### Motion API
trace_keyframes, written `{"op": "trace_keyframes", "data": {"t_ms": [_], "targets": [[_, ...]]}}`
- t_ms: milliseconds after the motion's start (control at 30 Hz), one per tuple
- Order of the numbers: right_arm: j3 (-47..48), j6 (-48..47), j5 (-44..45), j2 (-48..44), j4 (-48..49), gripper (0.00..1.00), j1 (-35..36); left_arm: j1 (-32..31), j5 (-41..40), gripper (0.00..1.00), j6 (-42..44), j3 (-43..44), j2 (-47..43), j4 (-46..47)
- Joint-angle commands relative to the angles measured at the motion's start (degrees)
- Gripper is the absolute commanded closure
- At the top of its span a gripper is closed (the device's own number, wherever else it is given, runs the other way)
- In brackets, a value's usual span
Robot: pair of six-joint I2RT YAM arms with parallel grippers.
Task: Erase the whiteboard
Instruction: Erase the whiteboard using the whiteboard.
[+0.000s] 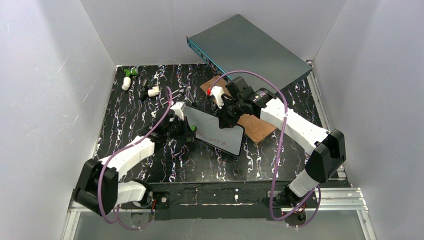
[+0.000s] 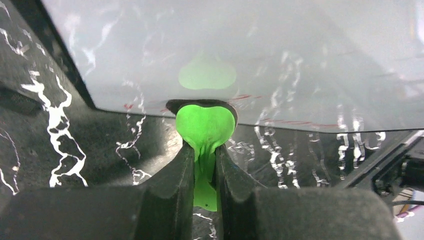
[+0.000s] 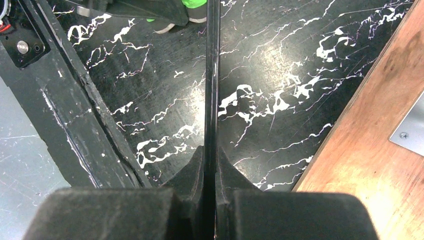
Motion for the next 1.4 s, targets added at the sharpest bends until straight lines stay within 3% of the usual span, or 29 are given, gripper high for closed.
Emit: {"op": "trace_keyframes", "data": {"t_ms": [0,233,633,1133,1367], "targets": [[1.29,-0.19,-11.67,0.93,-5.32,0.99,3.18,-0.15,1.83,1.00,0.63,8.15,-7.88,2.87],[1.39,-0.23,-11.62,1.04,-5.36,0.99,3.17,-0.15,1.12,1.00,1.30,6.41,-6.64,3.02],[1.03,-0.28,-11.71,0.72,-5.32,0.99,3.16,-0.15,1.08,1.00,-0.74,-2.52,2.55,12.00],[1.29,-0.52,-11.84,1.33,-5.50,0.99,3.25,-0.15,0.41,1.00,1.95,7.28,-8.89,2.56],[1.39,-1.08,-12.10,1.21,-5.81,0.99,3.42,-0.15,0.11,1.00,1.63,3.82,-7.37,4.52]]}}
